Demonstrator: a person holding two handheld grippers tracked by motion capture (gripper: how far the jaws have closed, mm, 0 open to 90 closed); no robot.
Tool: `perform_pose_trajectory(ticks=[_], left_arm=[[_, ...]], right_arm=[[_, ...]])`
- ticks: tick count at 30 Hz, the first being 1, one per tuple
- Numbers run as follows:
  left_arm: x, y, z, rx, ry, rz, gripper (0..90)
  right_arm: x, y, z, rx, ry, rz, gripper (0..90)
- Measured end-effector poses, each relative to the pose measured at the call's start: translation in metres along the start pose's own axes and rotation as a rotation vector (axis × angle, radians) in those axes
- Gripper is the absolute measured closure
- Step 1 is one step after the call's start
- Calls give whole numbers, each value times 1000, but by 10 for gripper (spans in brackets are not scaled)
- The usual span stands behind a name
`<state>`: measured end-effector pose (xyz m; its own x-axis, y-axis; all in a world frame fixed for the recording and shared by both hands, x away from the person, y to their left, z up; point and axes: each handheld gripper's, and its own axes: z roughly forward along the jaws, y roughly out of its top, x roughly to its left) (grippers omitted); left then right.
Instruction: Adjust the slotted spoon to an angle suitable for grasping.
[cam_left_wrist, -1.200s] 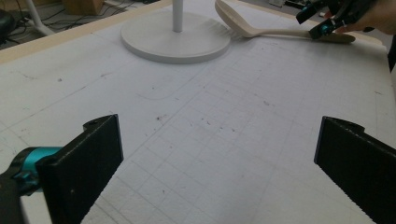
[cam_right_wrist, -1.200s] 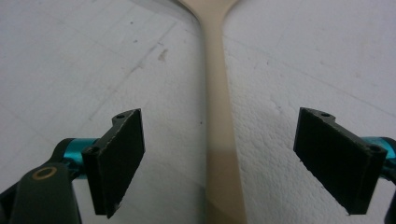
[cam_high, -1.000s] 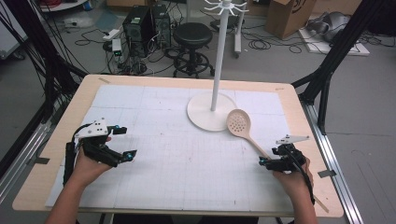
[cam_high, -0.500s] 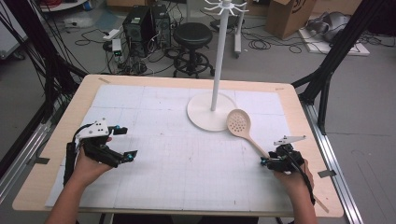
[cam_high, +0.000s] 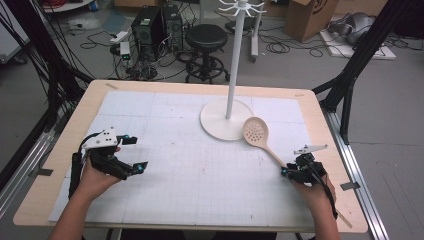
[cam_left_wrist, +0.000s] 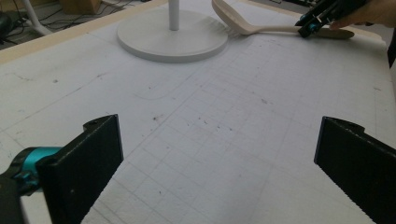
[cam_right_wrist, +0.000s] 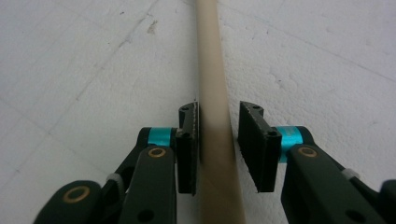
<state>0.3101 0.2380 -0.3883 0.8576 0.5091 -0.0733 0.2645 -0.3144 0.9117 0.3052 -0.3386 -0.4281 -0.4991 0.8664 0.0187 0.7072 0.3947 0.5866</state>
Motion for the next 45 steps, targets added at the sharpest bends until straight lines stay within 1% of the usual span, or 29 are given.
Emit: perform_pose_trajectory(ticks=[2, 4, 8, 13, 16, 18, 21, 22, 24, 25, 28, 29, 30, 31, 33, 34, 36, 37, 38, 42, 43, 45], left_arm=[[0, 0, 1, -2, 1, -3, 17], [0, 0, 1, 1, -2, -1, 17], [-1, 0, 2, 4, -5, 1, 17], [-2, 0, 3, 8, -4, 2, 17], [-2, 0, 3, 8, -4, 1, 17], [-1, 0, 3, 6, -3, 1, 17], [-1, 0, 2, 6, -2, 0, 17], [-1, 0, 2, 6, -3, 0, 17], [-1, 0, 3, 8, -2, 3, 18], [-1, 0, 3, 8, -3, 1, 18], [-2, 0, 3, 6, -2, 1, 17], [-2, 0, 3, 5, -5, 2, 17], [-2, 1, 3, 5, -4, 4, 17], [-2, 1, 3, 4, -4, 2, 17], [-2, 1, 4, 5, -3, 4, 17], [-2, 1, 4, 6, -4, 6, 17], [-2, 2, 4, 5, -4, 5, 17], [-2, 2, 4, 3, -6, 5, 17], [-2, 2, 4, 2, -6, 7, 17], [-3, 4, 6, 0, -9, 7, 17], [-3, 4, 7, -1, -10, 9, 17], [-4, 5, 7, -1, -12, 10, 17]], right_arm=[[2, 2, 0, 15, -10, -6, 699], [5, 5, 1, 39, -21, -18, 734], [7, 6, 1, 50, -27, -27, 747], [7, 6, 0, 46, -28, -44, 757], [5, 5, 0, 33, -15, -43, 759], [4, 5, -3, 18, -17, -60, 759], [4, 6, -6, 11, -7, -61, 759], [4, 6, -7, 10, -4, -69, 759], [6, 6, -7, 23, 25, -101, 759], [6, 6, -7, 23, 25, -101, 759], [11, 7, -6, 44, 45, -141, 759], [15, 9, -5, 54, 64, -181, 759], [15, 9, -5, 54, 64, -181, 759], [18, 10, -4, 56, 73, -198, 759], [26, 13, -2, 62, 99, -240, 759], [30, 15, 0, 58, 104, -265, 758], [38, 19, 2, 56, 132, -302, 758], [48, 24, 3, 49, 159, -334, 758], [48, 24, 3, 49, 159, -334, 758], [67, 38, 10, 35, 204, -395, 758], [73, 41, 12, 36, 216, -400, 758], [82, 49, 18, 41, 235, -427, 757]])
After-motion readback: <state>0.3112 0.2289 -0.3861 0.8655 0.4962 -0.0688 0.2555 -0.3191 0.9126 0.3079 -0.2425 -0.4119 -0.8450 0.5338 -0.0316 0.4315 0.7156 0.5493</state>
